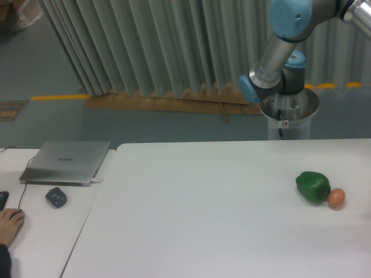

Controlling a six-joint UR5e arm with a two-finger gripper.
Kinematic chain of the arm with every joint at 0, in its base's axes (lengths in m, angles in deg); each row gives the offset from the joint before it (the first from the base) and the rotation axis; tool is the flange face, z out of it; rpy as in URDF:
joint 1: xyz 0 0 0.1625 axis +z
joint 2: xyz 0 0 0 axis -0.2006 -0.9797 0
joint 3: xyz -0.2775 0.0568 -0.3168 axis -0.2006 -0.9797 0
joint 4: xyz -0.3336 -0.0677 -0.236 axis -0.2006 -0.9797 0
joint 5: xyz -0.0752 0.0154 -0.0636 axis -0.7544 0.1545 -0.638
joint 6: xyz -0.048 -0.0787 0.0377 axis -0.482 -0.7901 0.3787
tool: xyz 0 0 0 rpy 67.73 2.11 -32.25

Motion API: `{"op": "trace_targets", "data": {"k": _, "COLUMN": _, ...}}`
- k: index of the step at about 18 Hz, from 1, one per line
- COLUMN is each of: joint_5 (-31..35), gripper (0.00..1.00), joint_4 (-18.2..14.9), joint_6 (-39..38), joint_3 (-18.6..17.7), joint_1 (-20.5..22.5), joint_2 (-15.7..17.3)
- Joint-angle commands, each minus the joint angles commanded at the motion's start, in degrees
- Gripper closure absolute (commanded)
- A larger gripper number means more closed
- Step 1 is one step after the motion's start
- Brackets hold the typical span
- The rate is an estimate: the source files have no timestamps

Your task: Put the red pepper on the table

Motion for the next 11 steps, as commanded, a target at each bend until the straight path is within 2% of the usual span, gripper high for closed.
{"op": "trace_targets", "data": {"k": 5, "joint_5": -3.7, "gripper": 0.61, "joint_4": -6.2, "joint_6": -3.2, "joint_3": 0.0, "joint_1": -0.3, "joint_2": 4.2}}
{"op": "trace_targets", "data": {"k": 11, "joint_5": -3.9, "gripper": 0.61, "joint_4": -7.8, "joint_6": -11.3, "joint_3": 0.0, "joint_1": -4.7, "joint_2": 5.5}}
